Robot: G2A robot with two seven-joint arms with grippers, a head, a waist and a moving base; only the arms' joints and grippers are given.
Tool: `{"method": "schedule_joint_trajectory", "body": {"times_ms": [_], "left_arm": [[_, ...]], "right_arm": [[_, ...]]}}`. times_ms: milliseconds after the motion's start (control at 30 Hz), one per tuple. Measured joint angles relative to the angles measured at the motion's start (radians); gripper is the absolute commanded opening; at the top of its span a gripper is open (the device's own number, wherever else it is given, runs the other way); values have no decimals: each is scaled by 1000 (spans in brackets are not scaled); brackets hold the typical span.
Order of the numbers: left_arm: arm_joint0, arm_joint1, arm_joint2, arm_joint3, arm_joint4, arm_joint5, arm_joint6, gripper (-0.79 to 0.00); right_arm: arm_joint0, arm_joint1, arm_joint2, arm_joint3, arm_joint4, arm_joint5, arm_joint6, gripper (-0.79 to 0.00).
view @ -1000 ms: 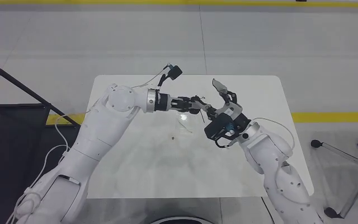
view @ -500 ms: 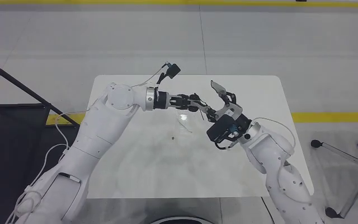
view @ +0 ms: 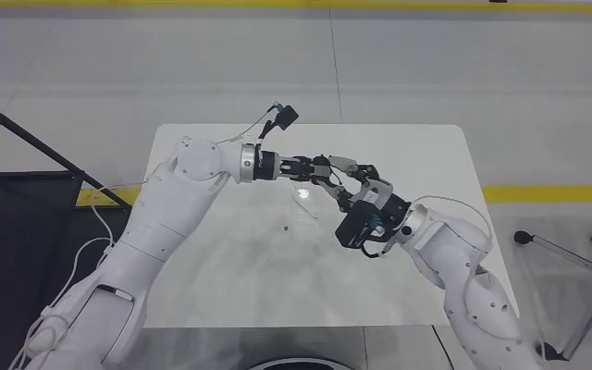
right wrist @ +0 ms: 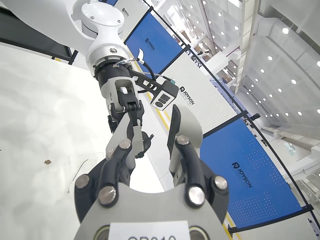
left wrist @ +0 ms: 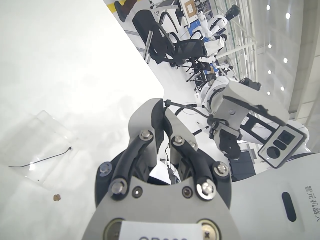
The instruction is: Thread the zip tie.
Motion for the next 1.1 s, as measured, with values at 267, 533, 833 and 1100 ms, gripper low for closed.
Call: {"method": "schedule_joint_trajectory", "body": {"times_ms": [267, 533, 833, 1100], "left_arm": [[7, 2, -9, -8, -4, -4, -4, -785], [8, 2, -8, -14, 2, -7, -9, -785], [16, 7, -10, -43, 54, -55, -4, -785], [38, 15, -21, -94, 146, -71, 63, -785]], "right_arm": [[-7, 5, 13, -5, 0, -9, 32, -526], [-7, 7, 8, -3, 4, -16, 38, -785], [4, 9, 0, 2, 3, -22, 40, -785], [11, 12, -3, 2, 1, -31, 47, -785]]}}
